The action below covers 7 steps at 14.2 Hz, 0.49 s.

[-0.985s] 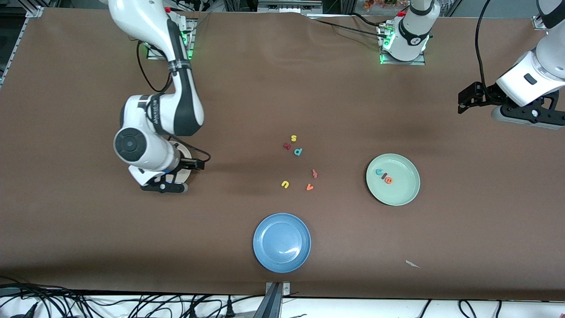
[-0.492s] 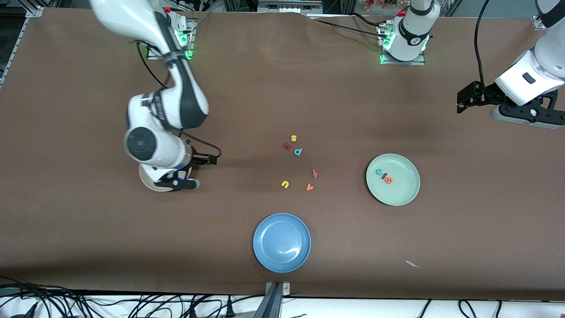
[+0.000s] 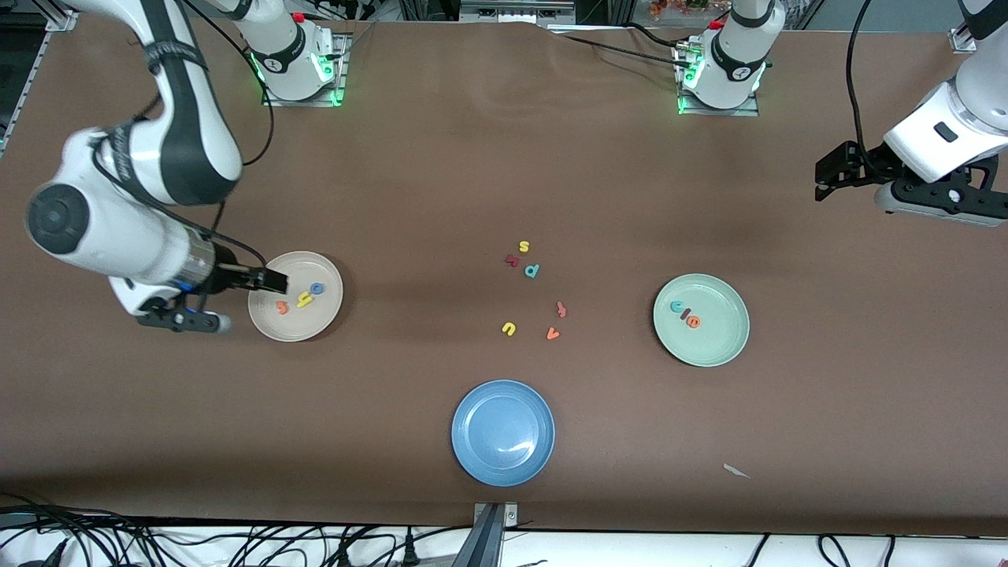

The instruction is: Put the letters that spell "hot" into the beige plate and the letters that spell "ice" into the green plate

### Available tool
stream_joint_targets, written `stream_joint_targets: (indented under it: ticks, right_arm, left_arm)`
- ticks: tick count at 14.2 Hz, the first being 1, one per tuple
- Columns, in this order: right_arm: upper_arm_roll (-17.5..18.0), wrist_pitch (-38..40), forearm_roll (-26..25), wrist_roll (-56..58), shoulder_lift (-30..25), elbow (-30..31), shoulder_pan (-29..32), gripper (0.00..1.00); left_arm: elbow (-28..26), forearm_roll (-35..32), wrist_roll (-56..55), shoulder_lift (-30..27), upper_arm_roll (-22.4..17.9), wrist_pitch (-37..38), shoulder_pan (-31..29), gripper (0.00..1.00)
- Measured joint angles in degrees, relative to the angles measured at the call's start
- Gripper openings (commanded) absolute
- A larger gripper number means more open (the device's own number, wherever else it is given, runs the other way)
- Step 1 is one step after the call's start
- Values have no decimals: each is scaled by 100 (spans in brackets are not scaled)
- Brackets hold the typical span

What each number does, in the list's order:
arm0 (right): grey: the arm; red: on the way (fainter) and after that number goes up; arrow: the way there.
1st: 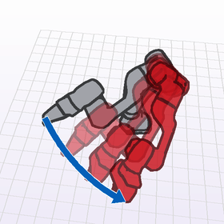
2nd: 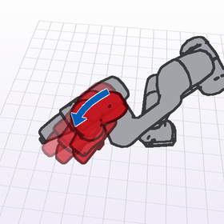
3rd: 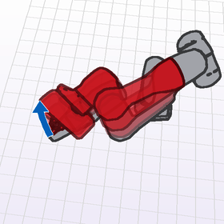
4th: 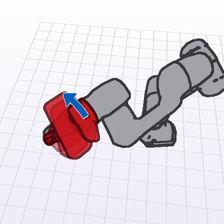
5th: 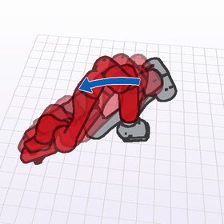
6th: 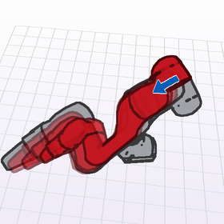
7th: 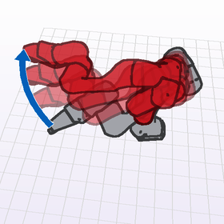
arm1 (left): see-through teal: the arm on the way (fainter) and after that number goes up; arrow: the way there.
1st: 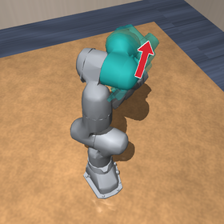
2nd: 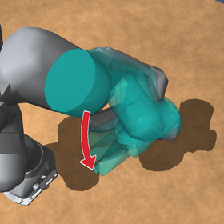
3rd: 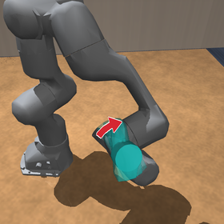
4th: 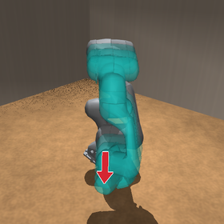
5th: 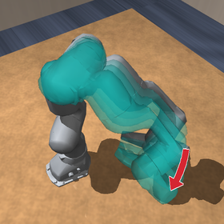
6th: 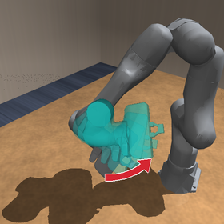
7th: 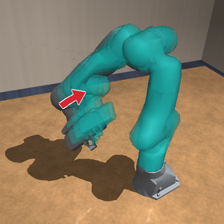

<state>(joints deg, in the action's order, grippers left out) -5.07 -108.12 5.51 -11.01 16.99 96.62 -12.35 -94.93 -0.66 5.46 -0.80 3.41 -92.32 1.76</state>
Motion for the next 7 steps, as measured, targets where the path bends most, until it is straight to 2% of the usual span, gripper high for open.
stream_joint_targets:
  ticks: [3,7]
  right_arm:
    - [107,469,-388,281,-542,33,224,100]
    - [124,982,-584,683,-1160,60,422,100]
  left_arm:
    - [3,0,0,0,4,0,0,100]
    - [4,0,0,0,4,1,-2,100]
